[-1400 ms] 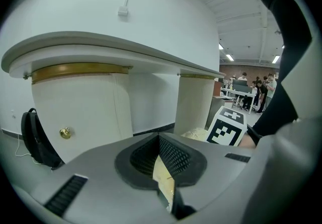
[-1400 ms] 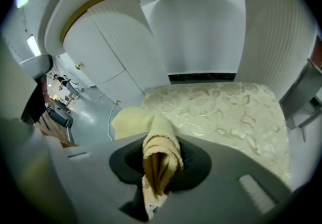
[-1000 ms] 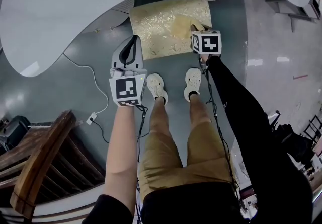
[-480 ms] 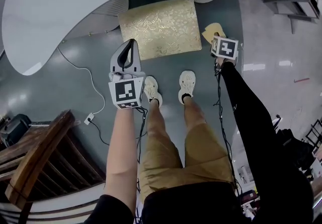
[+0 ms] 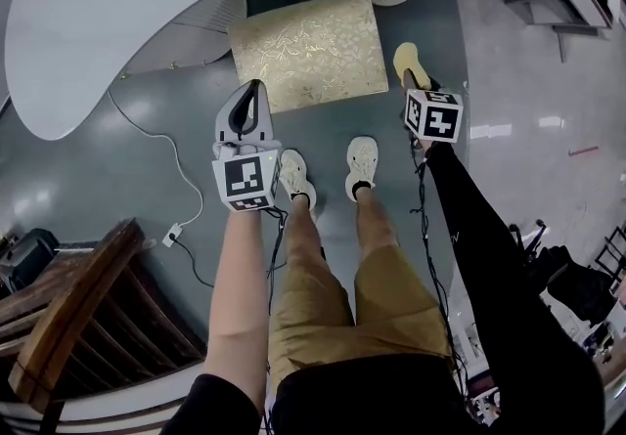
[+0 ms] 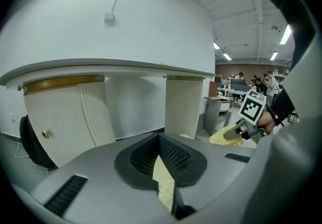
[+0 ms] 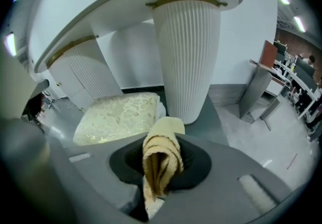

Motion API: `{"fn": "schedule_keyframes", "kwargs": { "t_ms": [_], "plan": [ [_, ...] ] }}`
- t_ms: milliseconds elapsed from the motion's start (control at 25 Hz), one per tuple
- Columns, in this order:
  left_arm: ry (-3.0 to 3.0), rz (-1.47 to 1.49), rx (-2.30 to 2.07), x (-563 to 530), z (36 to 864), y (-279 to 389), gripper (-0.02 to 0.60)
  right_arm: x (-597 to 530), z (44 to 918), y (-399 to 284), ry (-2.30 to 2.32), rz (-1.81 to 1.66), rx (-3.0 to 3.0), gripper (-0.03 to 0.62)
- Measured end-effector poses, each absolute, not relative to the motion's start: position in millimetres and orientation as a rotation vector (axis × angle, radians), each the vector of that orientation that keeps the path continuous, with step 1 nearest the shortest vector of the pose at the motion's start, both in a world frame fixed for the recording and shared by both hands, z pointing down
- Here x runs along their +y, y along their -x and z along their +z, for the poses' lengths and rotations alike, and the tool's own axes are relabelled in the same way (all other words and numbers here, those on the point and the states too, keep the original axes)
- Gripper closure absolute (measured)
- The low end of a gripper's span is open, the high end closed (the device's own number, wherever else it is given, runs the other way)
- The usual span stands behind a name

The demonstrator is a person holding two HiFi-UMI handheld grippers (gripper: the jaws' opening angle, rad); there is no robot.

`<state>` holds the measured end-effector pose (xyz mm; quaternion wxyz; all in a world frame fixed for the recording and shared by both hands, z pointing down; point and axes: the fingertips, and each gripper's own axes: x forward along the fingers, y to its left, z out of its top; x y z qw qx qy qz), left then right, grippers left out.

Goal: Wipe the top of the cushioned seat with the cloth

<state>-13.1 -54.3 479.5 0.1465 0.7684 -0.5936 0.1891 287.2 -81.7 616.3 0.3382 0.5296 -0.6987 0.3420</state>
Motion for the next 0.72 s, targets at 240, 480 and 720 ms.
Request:
{"fn": "schedule_keyframes", "kwargs": {
  "t_ms": [240,480,720],
  "plan": [
    [-2.224,0.551,-1.710,-37,475,47,0.574,-60,591,-177,-1.232,0.946,-2.008,0.536],
    [-2.179,0.556,-1.769,-15,471,110,0.574,-10,578,-13,-0.863,1.021,-2.229,0.536],
    [-2.141,0.556,-1.804,6,475,157,0.574,29,619,81,-0.685,1.038,-2.189,0.536]
  ]
}}
